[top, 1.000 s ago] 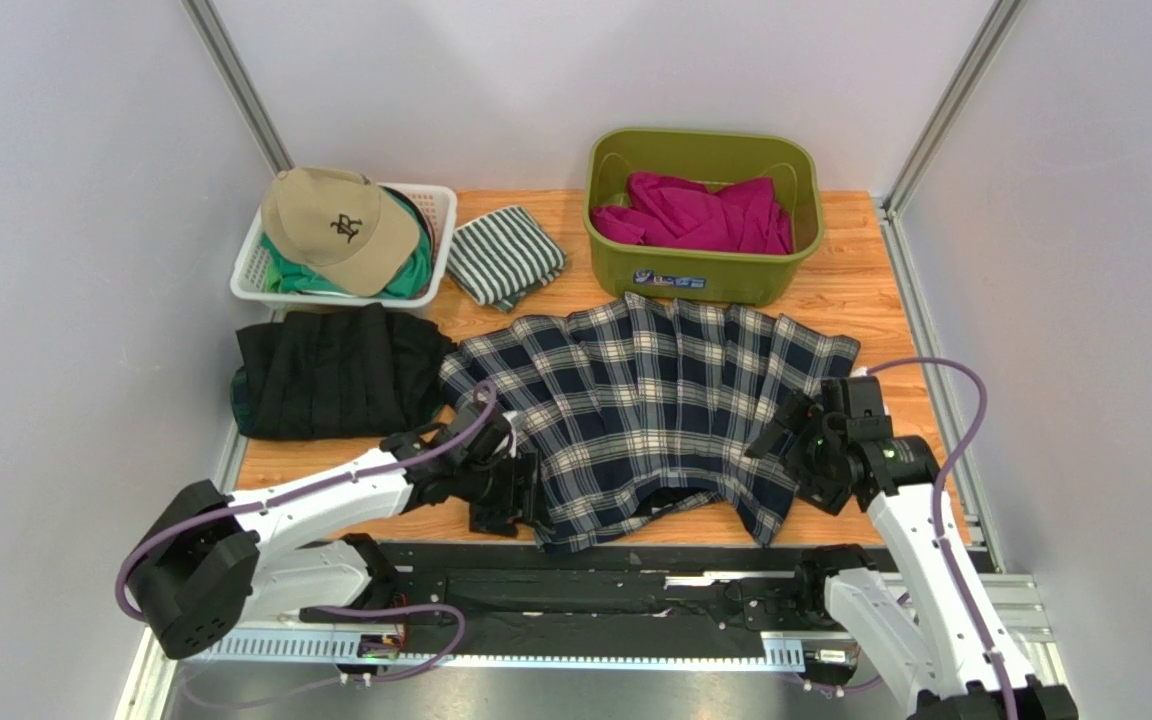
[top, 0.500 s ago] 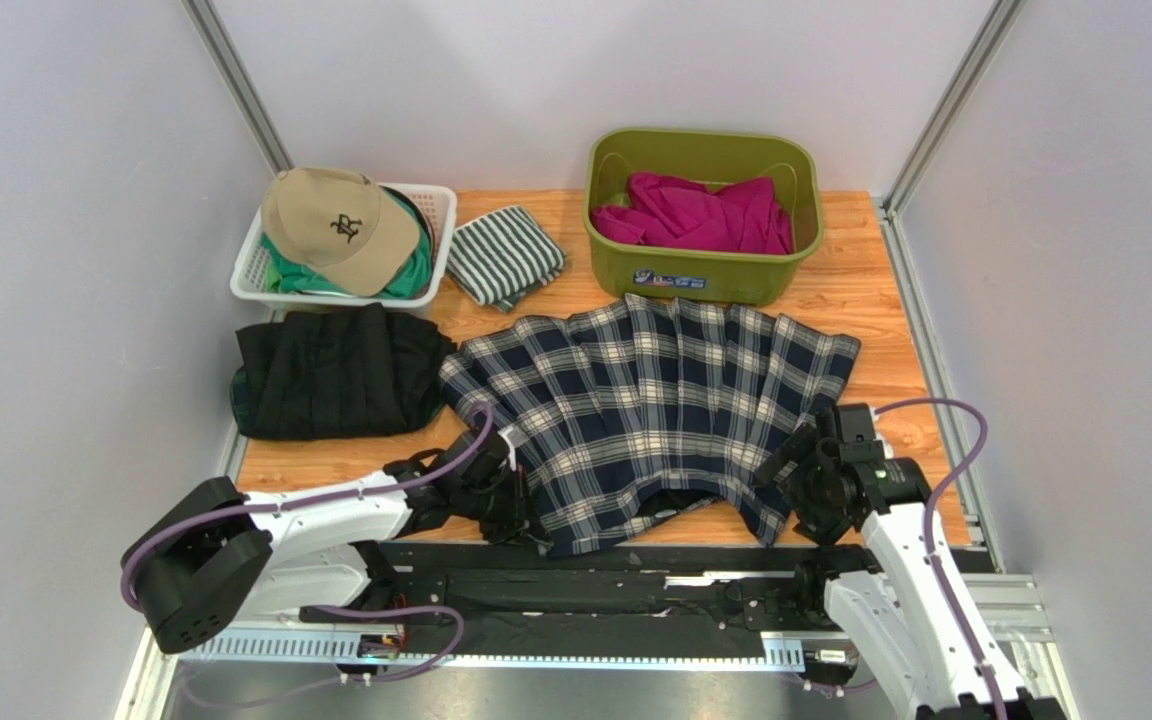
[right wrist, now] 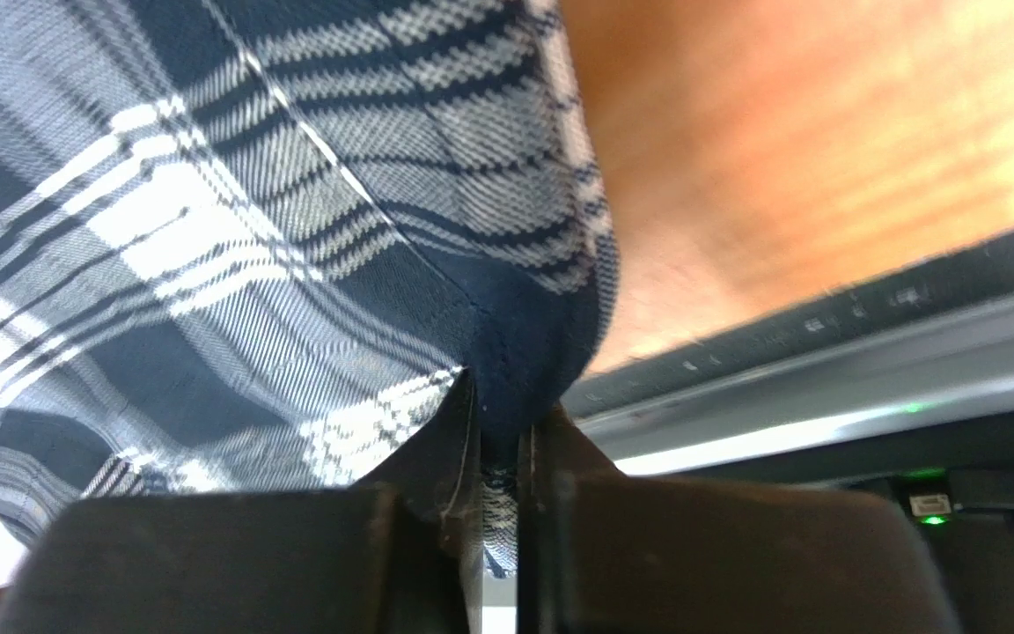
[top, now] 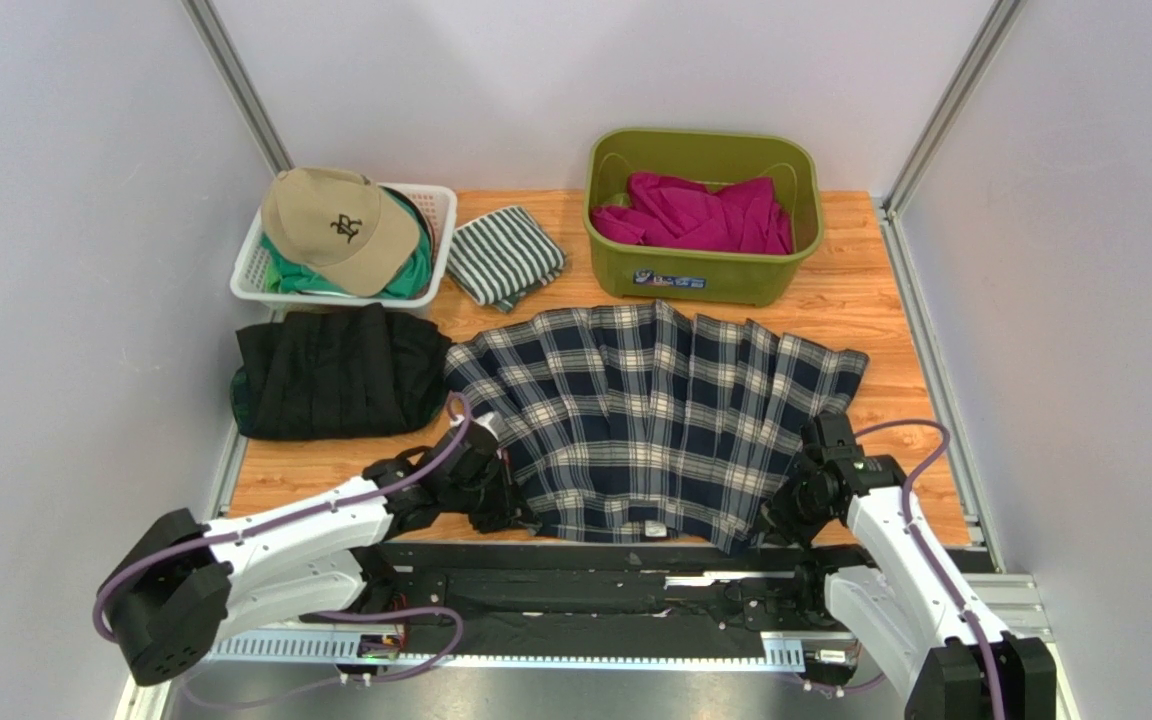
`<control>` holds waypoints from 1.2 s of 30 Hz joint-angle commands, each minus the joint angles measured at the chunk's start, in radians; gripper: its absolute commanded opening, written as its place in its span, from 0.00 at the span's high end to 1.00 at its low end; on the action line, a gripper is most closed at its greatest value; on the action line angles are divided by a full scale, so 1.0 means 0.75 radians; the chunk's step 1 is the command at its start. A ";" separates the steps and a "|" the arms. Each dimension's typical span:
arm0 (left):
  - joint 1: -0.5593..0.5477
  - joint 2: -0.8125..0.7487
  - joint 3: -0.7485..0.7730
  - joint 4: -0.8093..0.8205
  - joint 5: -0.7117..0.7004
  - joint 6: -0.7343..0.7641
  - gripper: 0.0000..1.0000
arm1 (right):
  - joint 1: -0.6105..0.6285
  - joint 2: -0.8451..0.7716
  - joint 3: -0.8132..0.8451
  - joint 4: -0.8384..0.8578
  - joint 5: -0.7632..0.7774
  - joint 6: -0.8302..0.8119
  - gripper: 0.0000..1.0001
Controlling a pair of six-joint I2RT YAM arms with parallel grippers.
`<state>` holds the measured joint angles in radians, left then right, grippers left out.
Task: Fold and stack the skirts
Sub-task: Flatten out the skirt at the center of the board.
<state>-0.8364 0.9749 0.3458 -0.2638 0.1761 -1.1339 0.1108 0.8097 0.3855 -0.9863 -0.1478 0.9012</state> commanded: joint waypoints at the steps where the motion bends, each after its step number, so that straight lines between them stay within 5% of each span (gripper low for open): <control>1: 0.084 -0.132 0.126 -0.145 -0.071 0.092 1.00 | 0.000 -0.047 0.285 0.096 0.085 -0.107 1.00; 7: 0.109 -0.246 0.312 -0.395 -0.179 0.215 1.00 | 0.000 -0.190 0.574 -0.157 0.265 -0.228 1.00; 13: 0.109 -0.171 0.214 -0.407 -0.053 0.236 1.00 | 0.000 -0.161 0.399 -0.323 0.152 -0.230 1.00; 16: 0.107 -0.073 0.140 -0.366 0.078 0.244 1.00 | -0.001 -0.094 0.292 -0.342 0.080 -0.198 0.75; 18: 0.103 0.001 0.098 -0.323 0.151 0.248 0.88 | -0.003 -0.065 0.302 -0.352 0.107 -0.197 0.59; 20: 0.068 0.027 0.095 -0.313 0.207 0.262 0.57 | -0.003 -0.049 0.359 -0.366 0.148 -0.208 0.49; 22: 0.025 0.028 0.134 -0.349 0.260 0.301 0.38 | -0.001 -0.051 0.480 -0.378 0.195 -0.218 0.43; 23: 0.013 0.007 0.181 -0.374 0.274 0.319 0.03 | -0.003 -0.051 0.521 -0.380 0.242 -0.246 0.40; 24: 0.001 -0.009 0.209 -0.411 0.268 0.358 0.02 | -0.001 -0.049 0.602 -0.380 0.268 -0.259 0.19; 26: 0.000 -0.058 0.317 -0.584 0.203 0.393 0.02 | 0.000 -0.037 0.664 -0.362 0.283 -0.308 0.17; 27: 0.000 -0.068 0.361 -0.650 0.088 0.424 0.02 | 0.000 -0.034 0.688 -0.348 0.275 -0.316 0.09; 30: 0.003 -0.069 0.512 -0.785 -0.125 0.456 0.01 | -0.001 -0.032 0.656 -0.207 0.159 -0.345 0.01; 36: 0.013 0.225 0.639 -0.396 -0.094 0.520 0.01 | 0.000 0.165 0.415 0.296 -0.099 -0.308 0.01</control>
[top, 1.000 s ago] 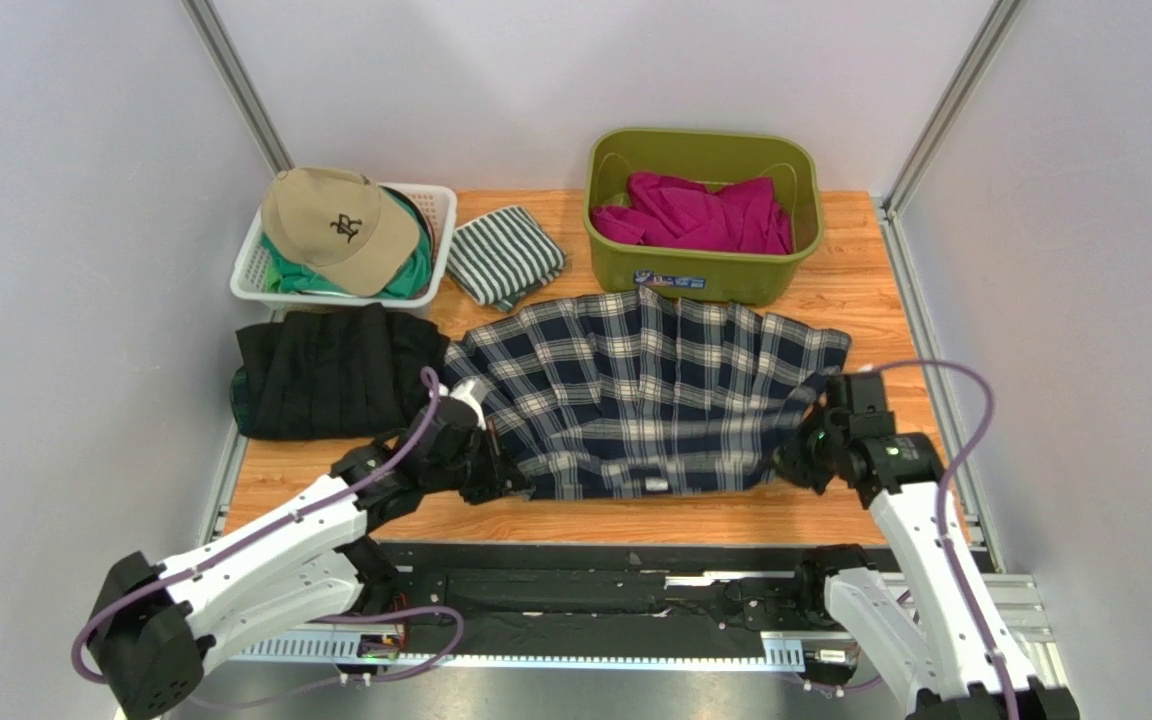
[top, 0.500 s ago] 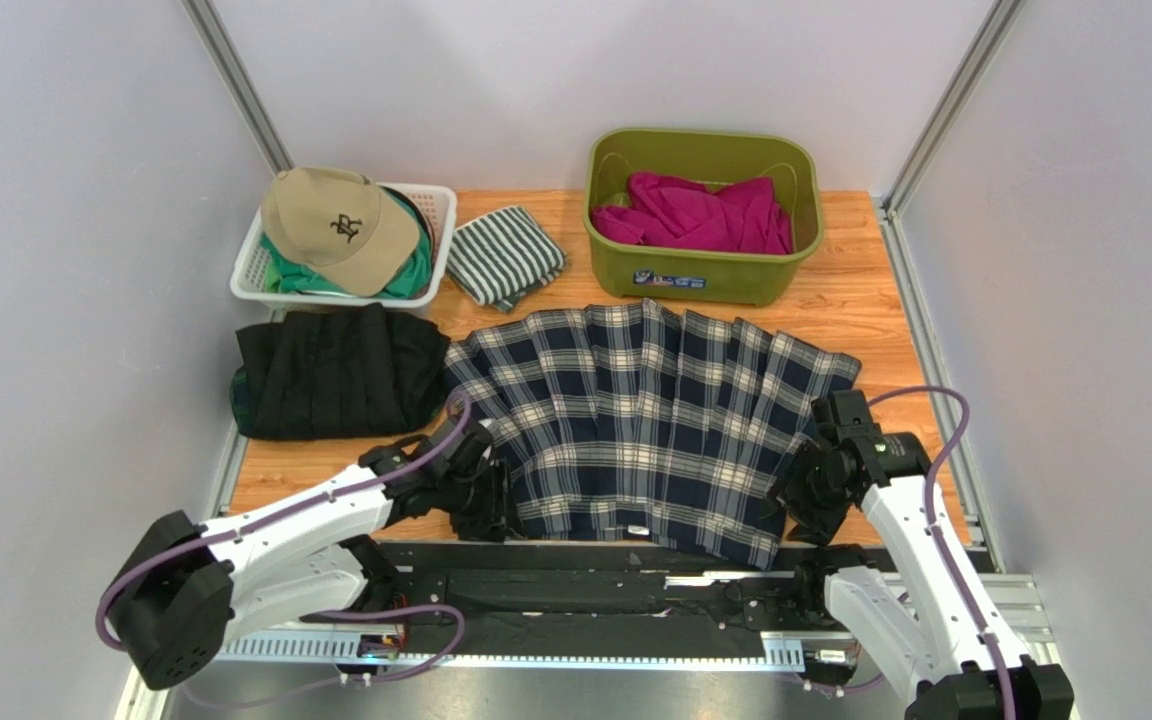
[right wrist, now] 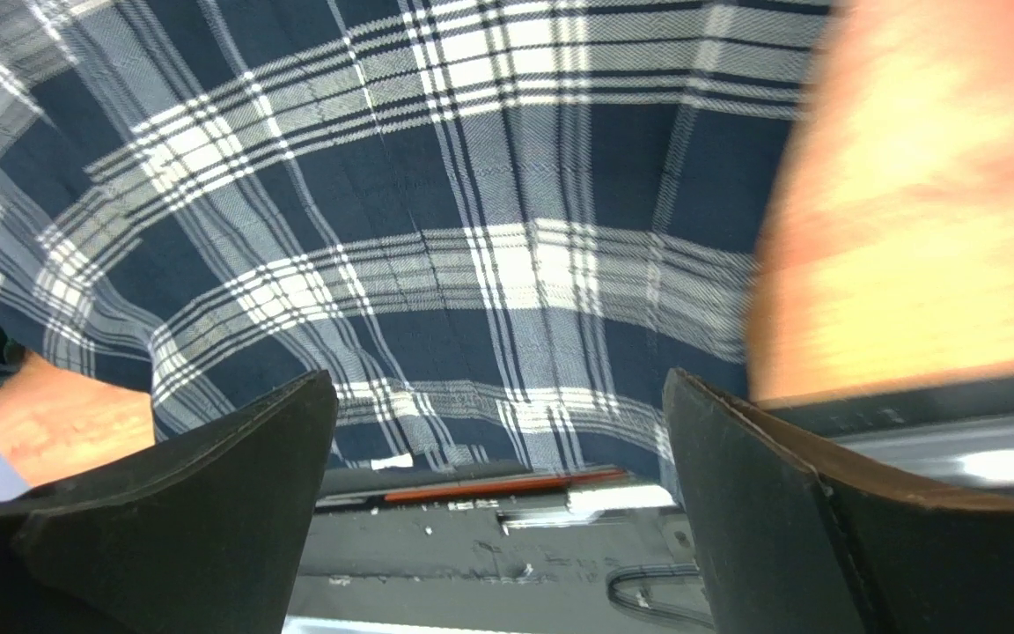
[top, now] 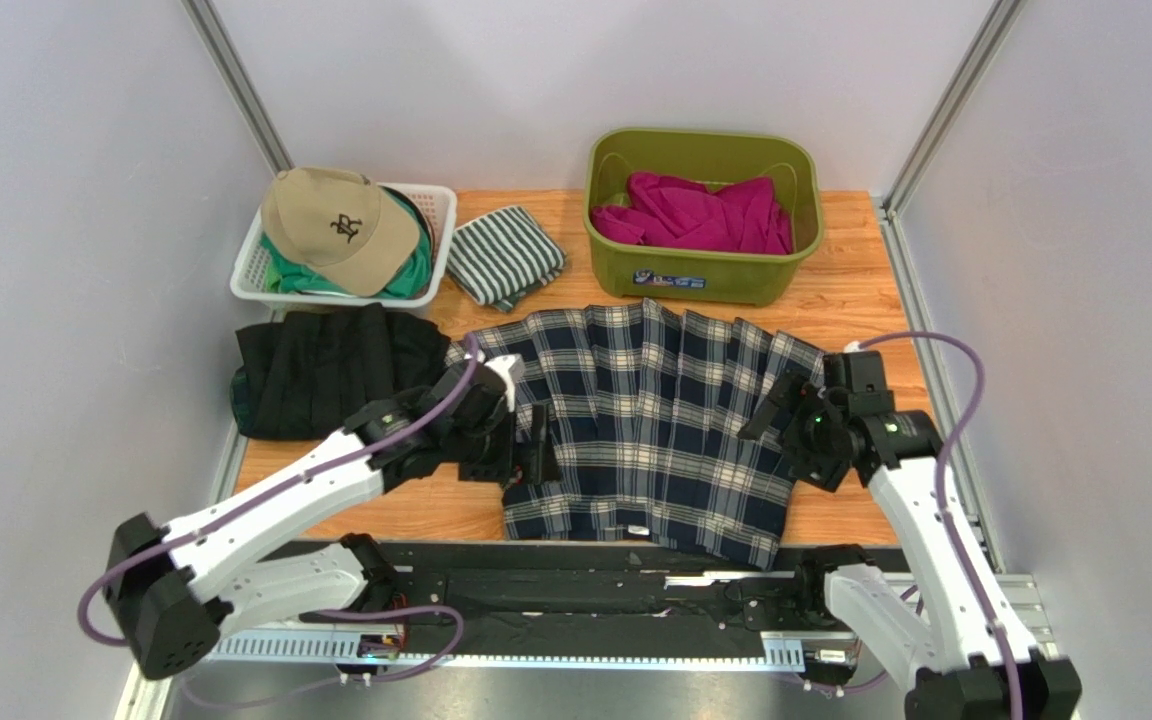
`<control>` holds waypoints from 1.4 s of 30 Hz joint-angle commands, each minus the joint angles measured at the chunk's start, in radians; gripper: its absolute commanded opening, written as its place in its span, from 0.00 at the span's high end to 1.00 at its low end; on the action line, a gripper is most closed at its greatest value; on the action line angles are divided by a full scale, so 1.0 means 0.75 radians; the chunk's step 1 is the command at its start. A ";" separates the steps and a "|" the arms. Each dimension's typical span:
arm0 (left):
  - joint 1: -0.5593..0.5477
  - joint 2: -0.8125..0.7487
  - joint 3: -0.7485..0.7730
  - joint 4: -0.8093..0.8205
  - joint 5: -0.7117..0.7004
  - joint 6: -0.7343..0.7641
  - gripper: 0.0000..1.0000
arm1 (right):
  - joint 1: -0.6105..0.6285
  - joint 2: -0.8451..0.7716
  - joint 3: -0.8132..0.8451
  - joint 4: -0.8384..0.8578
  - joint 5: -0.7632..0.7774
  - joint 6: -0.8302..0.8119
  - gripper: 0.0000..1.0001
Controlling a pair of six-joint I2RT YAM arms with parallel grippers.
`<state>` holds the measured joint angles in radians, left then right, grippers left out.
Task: Fold and stack the skirts
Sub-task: Flatten out the skirt at the center of the board, then fold the skirt at the center of the board.
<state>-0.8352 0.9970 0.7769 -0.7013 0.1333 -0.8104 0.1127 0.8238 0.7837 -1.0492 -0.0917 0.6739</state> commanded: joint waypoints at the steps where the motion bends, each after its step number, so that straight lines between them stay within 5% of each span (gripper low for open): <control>1: 0.011 0.253 0.083 0.215 -0.039 0.099 0.01 | -0.001 0.200 -0.131 0.437 -0.178 -0.015 0.01; 8: 0.019 0.721 0.138 0.346 0.074 0.179 0.01 | -0.009 0.660 -0.102 0.519 -0.068 -0.054 0.01; 14: 0.019 0.849 0.073 0.489 0.182 0.128 0.01 | -0.105 0.852 -0.086 0.573 0.026 -0.064 0.01; 22: -0.017 0.863 0.162 0.547 0.291 0.109 0.01 | -0.265 0.902 0.041 0.581 0.192 -0.037 0.01; 27: -0.022 0.710 0.265 0.410 0.185 0.178 0.01 | -0.222 0.672 0.198 0.542 0.198 -0.123 0.01; 32: 0.155 0.461 0.218 0.234 -0.065 0.185 0.01 | 0.240 0.509 0.321 0.387 0.335 -0.213 0.04; 37: 0.481 0.348 0.010 0.266 -0.033 0.138 0.01 | 0.891 0.499 0.319 0.464 0.282 -0.244 0.04; 42: 0.678 0.387 -0.072 0.423 0.059 0.070 0.01 | 1.324 0.728 0.419 0.567 0.282 -0.275 0.07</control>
<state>-0.3790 1.2663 0.7685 -0.4526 0.1379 -0.7158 0.9367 1.2613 1.0306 -0.6636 0.0971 0.5190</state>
